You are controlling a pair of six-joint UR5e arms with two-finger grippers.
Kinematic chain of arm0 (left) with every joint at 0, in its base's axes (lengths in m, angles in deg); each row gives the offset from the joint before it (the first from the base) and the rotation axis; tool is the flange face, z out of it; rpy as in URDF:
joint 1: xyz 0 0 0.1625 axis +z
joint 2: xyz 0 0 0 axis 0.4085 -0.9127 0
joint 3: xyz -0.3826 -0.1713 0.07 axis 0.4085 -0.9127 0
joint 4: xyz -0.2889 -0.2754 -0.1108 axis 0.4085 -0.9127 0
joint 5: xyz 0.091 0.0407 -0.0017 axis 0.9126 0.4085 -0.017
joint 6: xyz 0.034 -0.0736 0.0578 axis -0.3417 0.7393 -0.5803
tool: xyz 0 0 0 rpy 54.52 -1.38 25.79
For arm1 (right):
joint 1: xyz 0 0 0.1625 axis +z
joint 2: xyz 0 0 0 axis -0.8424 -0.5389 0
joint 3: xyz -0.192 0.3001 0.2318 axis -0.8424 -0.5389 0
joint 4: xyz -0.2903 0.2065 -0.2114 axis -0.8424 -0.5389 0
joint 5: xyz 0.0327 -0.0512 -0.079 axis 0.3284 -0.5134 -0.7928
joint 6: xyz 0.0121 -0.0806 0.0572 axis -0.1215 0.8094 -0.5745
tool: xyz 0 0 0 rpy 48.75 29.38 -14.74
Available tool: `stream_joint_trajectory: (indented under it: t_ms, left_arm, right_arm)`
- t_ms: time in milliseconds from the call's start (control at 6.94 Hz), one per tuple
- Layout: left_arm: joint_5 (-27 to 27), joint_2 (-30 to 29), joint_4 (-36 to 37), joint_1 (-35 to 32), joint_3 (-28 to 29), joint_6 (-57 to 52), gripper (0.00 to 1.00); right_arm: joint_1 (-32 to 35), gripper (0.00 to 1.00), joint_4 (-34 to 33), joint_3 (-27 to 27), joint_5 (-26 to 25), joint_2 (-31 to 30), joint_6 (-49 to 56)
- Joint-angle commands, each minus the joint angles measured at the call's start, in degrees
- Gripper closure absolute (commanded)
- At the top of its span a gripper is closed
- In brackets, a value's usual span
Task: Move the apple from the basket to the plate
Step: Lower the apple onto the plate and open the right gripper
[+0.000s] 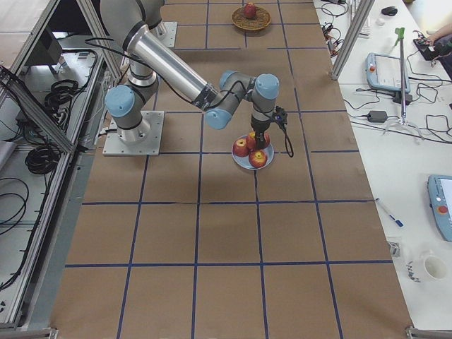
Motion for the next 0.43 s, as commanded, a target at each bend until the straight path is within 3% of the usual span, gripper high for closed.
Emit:
stream_joint_trajectory:
  t_ms: [0,288]
  left_arm:
    - [0.0,0.0,0.0,0.0,0.0,0.0,0.01]
    - [0.0,0.0,0.0,0.0,-0.1,0.1,0.01]
  right_arm:
    - [0.0,0.00,0.1,-2.4,-0.1,-0.9,-0.1]
    - [1.0,0.00,11.2,-7.2,0.6,-5.5,-1.2]
